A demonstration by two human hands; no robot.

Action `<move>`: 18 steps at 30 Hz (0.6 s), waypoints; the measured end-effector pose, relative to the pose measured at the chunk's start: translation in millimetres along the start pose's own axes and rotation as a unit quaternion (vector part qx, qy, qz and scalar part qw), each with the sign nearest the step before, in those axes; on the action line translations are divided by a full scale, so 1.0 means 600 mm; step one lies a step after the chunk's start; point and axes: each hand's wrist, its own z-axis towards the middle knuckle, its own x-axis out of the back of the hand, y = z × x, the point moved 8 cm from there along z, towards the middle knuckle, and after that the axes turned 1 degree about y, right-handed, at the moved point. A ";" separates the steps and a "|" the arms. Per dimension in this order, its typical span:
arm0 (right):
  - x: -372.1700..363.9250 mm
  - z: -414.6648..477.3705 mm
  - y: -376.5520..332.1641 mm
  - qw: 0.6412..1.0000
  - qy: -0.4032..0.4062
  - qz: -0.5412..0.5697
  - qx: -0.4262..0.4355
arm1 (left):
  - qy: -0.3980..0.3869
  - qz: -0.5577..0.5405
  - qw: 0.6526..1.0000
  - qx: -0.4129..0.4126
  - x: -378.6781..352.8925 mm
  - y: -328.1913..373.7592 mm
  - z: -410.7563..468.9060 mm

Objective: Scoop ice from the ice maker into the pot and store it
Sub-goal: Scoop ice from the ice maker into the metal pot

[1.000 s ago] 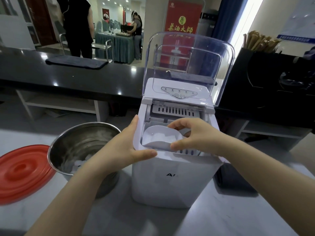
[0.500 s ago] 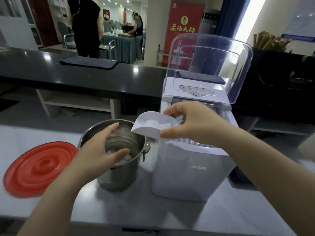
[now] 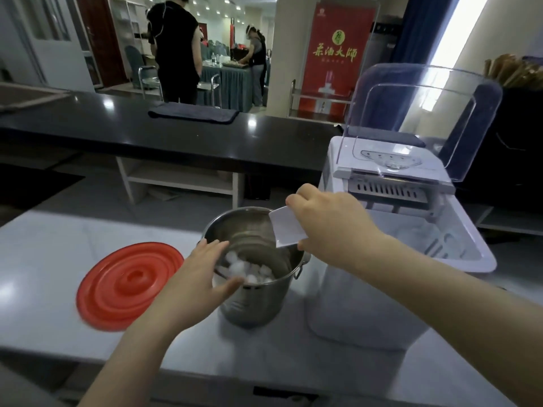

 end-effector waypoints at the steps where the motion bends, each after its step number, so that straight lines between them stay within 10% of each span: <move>1: -0.001 -0.001 0.005 1.000 0.003 0.006 -0.004 | 0.005 -0.011 1.000 -0.001 0.001 0.000 -0.002; 18: -0.010 -0.134 0.245 0.914 0.073 0.354 -0.186 | 0.084 -0.108 0.989 -0.053 -0.036 0.154 0.019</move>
